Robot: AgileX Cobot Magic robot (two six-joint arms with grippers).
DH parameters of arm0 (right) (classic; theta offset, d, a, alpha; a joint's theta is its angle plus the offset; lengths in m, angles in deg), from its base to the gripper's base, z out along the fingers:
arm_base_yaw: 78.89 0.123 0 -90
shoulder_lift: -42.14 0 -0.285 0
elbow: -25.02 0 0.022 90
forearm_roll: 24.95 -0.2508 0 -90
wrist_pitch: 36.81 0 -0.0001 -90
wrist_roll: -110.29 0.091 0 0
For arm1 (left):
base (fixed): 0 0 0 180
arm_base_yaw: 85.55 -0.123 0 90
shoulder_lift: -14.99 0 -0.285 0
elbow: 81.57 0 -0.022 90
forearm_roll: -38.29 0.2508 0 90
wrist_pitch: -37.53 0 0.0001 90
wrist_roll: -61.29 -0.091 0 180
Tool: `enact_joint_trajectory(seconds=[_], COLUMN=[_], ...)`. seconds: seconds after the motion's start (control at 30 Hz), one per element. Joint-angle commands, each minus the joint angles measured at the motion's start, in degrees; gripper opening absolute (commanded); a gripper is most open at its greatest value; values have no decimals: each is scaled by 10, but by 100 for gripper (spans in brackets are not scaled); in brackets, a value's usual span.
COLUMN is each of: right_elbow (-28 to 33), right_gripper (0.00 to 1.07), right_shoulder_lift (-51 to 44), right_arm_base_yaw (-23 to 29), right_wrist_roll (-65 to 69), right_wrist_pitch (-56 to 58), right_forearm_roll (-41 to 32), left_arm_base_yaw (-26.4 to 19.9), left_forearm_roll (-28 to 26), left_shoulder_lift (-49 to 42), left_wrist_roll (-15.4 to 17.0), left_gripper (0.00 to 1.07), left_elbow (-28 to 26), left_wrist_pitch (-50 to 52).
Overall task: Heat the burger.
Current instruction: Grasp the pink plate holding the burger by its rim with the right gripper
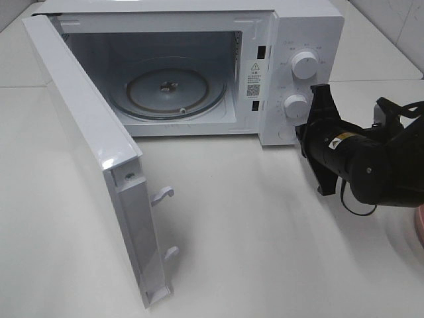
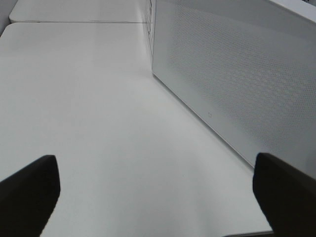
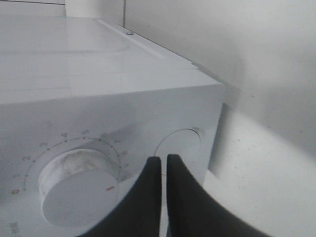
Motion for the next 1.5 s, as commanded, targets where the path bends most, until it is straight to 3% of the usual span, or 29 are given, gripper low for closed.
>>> enact_joint_trajectory(seconds=[0.03,0.37,0.7,0.77,0.93,1.1,1.23,1.3,1.5], right_elbow=[26,52,52,51,50,37,18,-18,-53], right_gripper=[1,3,5,5,5,5,6,7,8], right_shoulder_lift=[-33,-137,-233,-256,-286,-291,-291,-291,-291], right_arm_base_yaw=[-2,-4,-4,-4,-4,-4,-4,-5,-22], right_wrist_roll=[-21,-160,-418,-538,-672,-723,-728,-728,-728], right_wrist_pitch=[26,186,323,340,408,505,573,669,772], right_forearm_roll=[11,11,11,11,11,19,63,123,168], left_arm_base_yaw=[0,0,0,0,0,0,0,0,0], left_forearm_roll=[1,1,1,1,1,1,1,1,1], left_shoulder_lift=[-7,-7,-7,-7,-7,-7,-7,-7,-7], left_wrist_roll=[0,0,0,0,0,0,0,0,0], left_gripper=[98,98,98,98,98,98,98,98,98], left_elbow=[0,0,0,0,0,0,0,0,0], left_wrist_pitch=[8,8,8,8,8,8,8,8,8])
